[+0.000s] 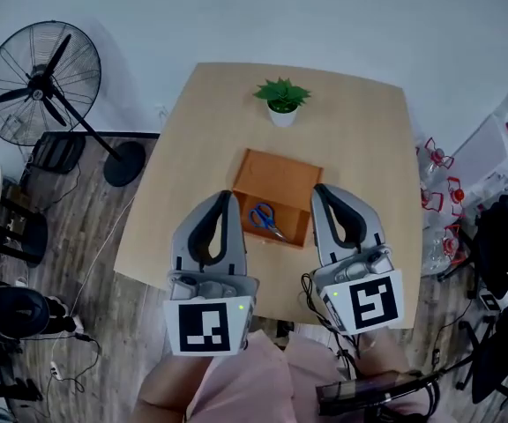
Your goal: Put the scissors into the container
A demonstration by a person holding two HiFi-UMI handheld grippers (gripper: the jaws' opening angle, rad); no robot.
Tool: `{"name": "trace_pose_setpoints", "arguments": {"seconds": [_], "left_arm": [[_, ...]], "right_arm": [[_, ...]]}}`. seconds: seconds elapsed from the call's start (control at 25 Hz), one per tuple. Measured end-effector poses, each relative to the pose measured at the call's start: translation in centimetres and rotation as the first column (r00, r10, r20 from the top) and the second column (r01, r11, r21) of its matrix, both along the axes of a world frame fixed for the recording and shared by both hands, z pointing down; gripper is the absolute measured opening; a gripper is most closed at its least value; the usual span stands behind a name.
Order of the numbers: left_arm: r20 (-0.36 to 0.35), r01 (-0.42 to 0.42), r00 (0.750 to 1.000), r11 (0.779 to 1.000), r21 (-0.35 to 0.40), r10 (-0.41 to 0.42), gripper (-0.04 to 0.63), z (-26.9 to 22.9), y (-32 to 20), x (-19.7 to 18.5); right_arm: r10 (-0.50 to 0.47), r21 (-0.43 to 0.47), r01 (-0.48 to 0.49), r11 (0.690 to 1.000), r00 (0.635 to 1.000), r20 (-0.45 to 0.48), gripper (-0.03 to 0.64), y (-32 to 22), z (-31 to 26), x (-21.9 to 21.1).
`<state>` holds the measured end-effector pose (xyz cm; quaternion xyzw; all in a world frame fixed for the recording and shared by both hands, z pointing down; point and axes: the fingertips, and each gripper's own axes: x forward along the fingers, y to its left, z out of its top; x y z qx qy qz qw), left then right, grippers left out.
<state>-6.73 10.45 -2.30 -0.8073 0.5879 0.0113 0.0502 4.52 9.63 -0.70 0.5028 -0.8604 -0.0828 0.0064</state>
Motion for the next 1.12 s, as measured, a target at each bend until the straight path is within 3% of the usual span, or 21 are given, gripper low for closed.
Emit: {"name": "trace_pose_setpoints", "arguments": {"seconds": [0.4, 1.12], "left_arm": [[0.011, 0.006, 1.0, 0.999, 0.035, -0.006, 0.005, -1.1, 1.7, 1.1], [0.011, 0.022, 1.0, 0.999, 0.039, -0.023, 0.005, -1.1, 1.3, 0.8]], "right_arm": [[-0.022, 0.039, 0.023, 0.999, 1.0, -0.006, 0.0, 1.9, -1.1, 0.3], [-0.046, 0.03, 0.046, 0.998, 0.999, 0.006, 0.0, 1.3, -0.9, -0.3]]}}
